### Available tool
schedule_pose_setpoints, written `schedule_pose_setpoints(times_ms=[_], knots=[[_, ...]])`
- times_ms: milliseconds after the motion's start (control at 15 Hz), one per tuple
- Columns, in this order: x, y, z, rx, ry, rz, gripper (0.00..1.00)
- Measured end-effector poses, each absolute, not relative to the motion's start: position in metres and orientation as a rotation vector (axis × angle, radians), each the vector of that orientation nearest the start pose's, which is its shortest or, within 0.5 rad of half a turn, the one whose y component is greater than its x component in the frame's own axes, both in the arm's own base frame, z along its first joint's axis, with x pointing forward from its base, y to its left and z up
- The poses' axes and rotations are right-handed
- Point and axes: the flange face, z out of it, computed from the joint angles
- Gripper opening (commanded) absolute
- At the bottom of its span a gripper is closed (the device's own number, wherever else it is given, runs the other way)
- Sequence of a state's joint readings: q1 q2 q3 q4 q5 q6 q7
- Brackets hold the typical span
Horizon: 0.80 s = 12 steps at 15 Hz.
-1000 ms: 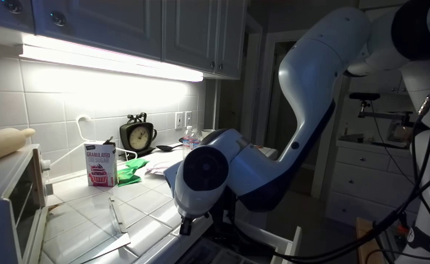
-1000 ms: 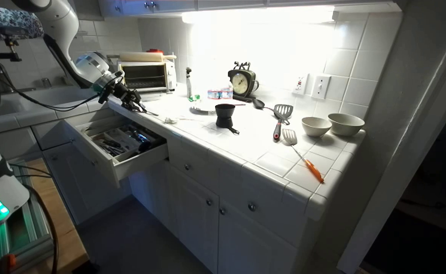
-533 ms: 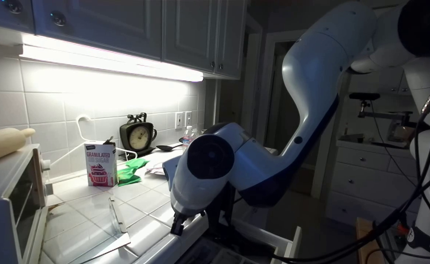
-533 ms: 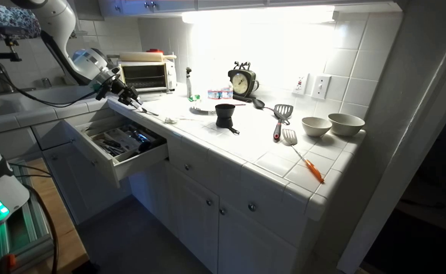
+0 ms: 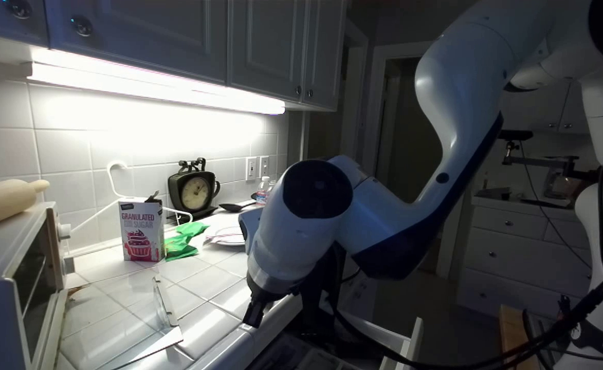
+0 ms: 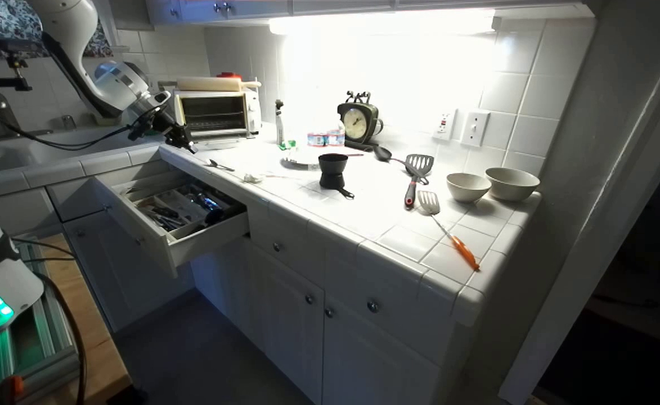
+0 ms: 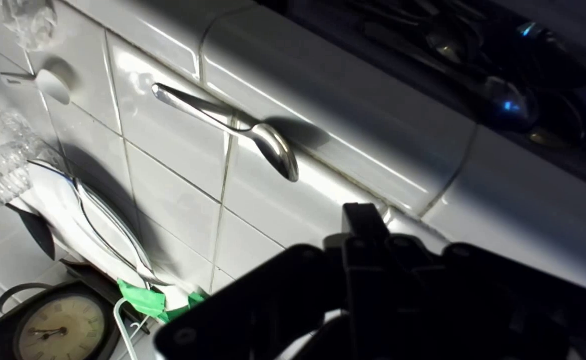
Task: Remove two spoons from the drawer
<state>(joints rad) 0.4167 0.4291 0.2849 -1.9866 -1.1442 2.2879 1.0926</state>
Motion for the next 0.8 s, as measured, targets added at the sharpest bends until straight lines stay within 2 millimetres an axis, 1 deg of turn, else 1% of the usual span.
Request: schedule_pose_setpoints(times_ms=[133,200,267,400,467,667,733,800], knots=[[0.473,0.369,0.257,-3.410,-0.697,-0.885,0.02],[0.469,0.367,0.259,-3.405,-0.689,-0.875,0.08],[0.464,0.366,0.260,-3.404,-0.686,-0.861,0.11],[0.455,0.363,0.257,-3.414,-0.680,-0.814,0.22],[0.450,0.362,0.254,-3.418,-0.683,-0.787,0.18],[0.438,0.359,0.242,-3.422,-0.702,-0.696,0.18],[0.434,0.358,0.238,-3.417,-0.709,-0.666,0.20],[0.431,0.357,0.234,-3.414,-0.713,-0.641,0.28]])
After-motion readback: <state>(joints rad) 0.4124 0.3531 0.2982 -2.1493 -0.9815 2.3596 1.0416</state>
